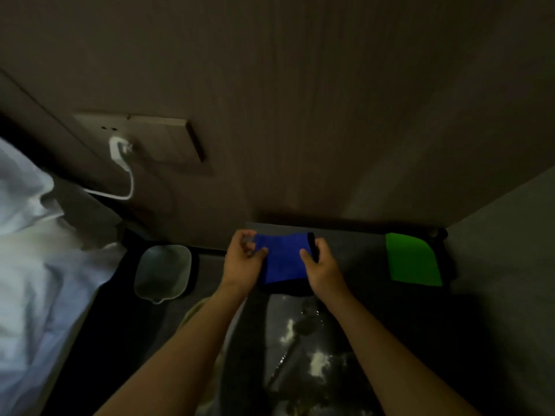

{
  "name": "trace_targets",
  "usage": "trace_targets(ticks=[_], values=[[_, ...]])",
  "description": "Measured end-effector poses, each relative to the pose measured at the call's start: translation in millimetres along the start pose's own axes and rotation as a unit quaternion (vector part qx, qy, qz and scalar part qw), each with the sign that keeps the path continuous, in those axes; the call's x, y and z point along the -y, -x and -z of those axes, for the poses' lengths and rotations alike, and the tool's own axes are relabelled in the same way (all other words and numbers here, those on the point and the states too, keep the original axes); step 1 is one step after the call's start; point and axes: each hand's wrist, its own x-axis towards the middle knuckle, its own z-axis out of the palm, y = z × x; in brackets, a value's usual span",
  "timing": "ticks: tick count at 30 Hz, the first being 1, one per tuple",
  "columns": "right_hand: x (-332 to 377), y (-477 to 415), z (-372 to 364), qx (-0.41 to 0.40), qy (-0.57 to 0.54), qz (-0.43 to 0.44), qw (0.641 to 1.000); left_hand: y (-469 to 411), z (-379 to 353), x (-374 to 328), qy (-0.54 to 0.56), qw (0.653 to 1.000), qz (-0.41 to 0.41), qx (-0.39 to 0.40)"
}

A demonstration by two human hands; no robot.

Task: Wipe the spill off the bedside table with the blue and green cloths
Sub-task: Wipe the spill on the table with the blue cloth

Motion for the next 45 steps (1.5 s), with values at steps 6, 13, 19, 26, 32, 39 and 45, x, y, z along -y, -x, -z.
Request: trace_targets(ticks=[6,13,19,26,32,39,45], values=[[1,-19,-40,-0.019,0.016,-0.031,0.999,-37,21,24,-0.129,0.984,-0.126,0.013],[-20,-17,-76,-0.05,0.425,0.161,0.889,-43,24,58,-0.413,0.875,-0.252,0.029],[-38,-19,-103,0.062,0.503,0.168,0.846,-44,22,74,-0.605,0.739,-0.263,0.135],[-21,-48,-102,0.085,0.49,0.176,0.849,-73,30,59,-0.629,0.716,-0.277,0.125],[-26,-14,-97,0.127,0.459,0.159,0.865,-44,36,65,-0.585,0.749,-0.273,0.148],[-48,47,-99,0.145,0.441,0.137,0.875,12,51,87,-0.584,0.753,-0.245,0.181],[-43,26,-100,0.144,0.439,0.138,0.876,-6,43,75,-0.599,0.742,-0.242,0.178]])
